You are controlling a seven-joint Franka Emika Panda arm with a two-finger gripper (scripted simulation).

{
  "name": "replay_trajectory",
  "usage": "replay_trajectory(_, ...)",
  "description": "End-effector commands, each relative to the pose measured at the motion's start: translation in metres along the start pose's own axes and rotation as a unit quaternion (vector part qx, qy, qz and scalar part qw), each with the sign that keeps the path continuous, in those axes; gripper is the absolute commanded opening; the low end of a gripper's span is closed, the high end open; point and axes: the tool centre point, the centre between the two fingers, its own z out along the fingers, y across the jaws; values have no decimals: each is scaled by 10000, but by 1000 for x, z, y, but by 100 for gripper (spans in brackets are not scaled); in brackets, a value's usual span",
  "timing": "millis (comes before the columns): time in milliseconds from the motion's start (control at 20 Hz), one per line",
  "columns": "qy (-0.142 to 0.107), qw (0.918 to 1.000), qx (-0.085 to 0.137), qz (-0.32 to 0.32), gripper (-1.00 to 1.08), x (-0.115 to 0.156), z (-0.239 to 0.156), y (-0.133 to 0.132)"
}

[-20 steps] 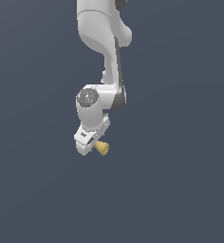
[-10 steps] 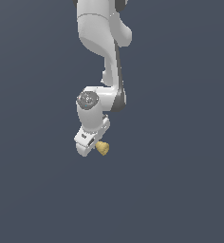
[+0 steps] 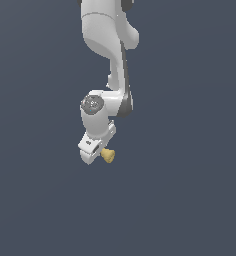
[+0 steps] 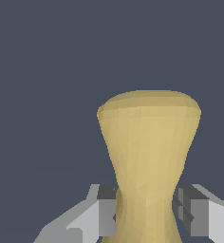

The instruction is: Pick up the object and move it to a goal position.

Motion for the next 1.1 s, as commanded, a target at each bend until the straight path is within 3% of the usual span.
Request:
replay_trajectory(0,2,10000,-5,0,-100,0,-6,-1)
replay_trajectory(500,0,10000,-7,-2,-100,-3,-59,-17)
replay_trajectory(1050,-4,10000,-7,-7,-100,-8,-171,-50)
